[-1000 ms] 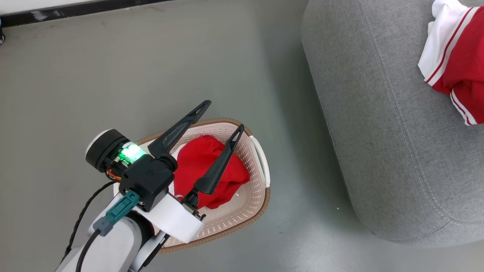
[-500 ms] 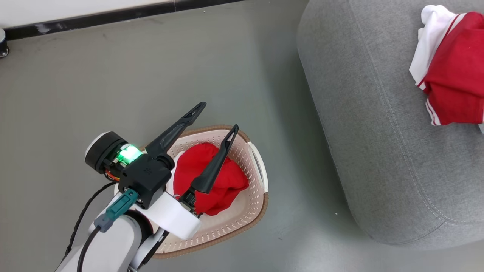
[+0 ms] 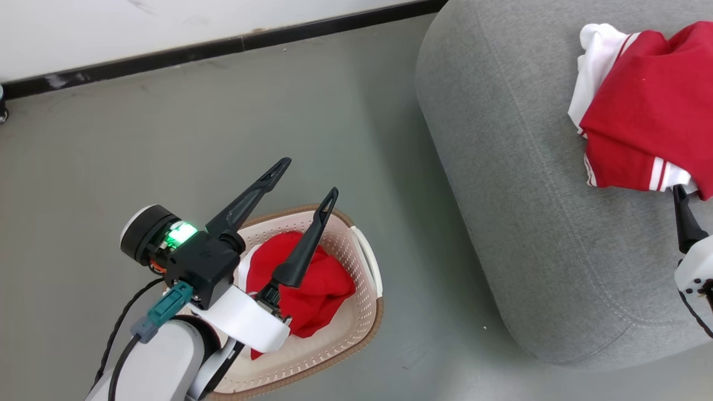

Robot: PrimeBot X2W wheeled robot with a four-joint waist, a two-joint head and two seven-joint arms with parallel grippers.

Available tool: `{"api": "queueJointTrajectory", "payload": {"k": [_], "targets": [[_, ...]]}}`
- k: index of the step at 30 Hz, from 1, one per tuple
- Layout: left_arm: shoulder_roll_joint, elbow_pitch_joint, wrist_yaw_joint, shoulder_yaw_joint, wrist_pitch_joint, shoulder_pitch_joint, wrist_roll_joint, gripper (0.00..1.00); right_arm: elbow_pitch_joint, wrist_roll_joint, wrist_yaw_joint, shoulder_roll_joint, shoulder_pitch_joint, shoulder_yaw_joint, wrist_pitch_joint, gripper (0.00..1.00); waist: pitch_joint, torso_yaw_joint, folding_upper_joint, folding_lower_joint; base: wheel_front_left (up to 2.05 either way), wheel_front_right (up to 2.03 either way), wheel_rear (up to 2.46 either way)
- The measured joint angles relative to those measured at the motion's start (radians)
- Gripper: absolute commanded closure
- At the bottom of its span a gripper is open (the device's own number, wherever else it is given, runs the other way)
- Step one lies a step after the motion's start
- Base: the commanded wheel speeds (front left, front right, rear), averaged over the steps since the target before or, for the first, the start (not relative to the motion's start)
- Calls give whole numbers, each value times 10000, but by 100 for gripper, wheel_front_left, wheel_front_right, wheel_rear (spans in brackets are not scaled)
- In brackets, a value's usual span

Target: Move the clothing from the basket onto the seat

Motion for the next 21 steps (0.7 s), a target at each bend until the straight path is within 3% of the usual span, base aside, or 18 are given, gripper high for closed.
{"api": "queueJointTrajectory", "payload": {"k": [7, 21], "targets": [[81, 184, 13, 148, -128, 193, -42, 0, -692, 65, 0, -290, 75, 222, -100, 0, -313, -219, 0, 0, 0, 0, 0], [-77, 568, 717, 825, -654, 1143, -462, 0, -2328, 48, 0, -205, 18, 1432, -196, 0, -1214, -233, 0, 0, 0, 0, 0]]}}
